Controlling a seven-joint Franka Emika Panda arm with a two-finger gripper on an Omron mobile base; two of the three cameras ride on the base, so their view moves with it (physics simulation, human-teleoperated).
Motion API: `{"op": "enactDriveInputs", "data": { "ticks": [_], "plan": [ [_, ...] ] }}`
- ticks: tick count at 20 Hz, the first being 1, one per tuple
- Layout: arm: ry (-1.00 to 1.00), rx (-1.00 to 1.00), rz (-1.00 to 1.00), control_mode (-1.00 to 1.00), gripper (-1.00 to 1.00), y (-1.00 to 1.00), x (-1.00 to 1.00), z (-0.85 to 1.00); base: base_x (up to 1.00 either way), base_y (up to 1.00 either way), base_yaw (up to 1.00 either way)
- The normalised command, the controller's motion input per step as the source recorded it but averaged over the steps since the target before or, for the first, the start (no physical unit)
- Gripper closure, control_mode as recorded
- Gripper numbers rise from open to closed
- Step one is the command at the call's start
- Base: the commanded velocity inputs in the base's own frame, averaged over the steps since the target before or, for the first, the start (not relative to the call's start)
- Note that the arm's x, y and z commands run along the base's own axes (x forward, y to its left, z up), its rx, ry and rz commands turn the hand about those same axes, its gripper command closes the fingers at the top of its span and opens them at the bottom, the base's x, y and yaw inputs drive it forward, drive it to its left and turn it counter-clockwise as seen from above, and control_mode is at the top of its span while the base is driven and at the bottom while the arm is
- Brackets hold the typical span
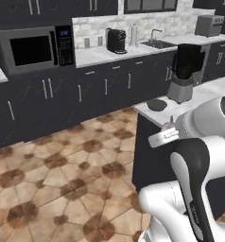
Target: Grab the lemon and garlic from the fridge, place them in the blender, close the lid, and turn on the blender to create a marinade.
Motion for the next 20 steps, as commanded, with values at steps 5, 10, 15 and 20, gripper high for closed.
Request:
{"op": "enactDriveInputs", "data": {
  "ticks": [5,10,15,20],
  "plan": [
    [0.00,0.00,0.00,1.00,1.00,0.00,0.00,0.00,1.00,0.98,-0.59],
    [0.00,0.00,0.00,1.00,1.00,0.00,0.00,0.00,1.00,0.95,-0.61],
    [0.00,0.00,0.00,1.00,1.00,0.00,0.00,0.00,1.00,0.96,-0.61],
    [0.00,0.00,0.00,1.00,1.00,0.00,0.00,0.00,0.97,0.95,-0.62]
  ]
}}
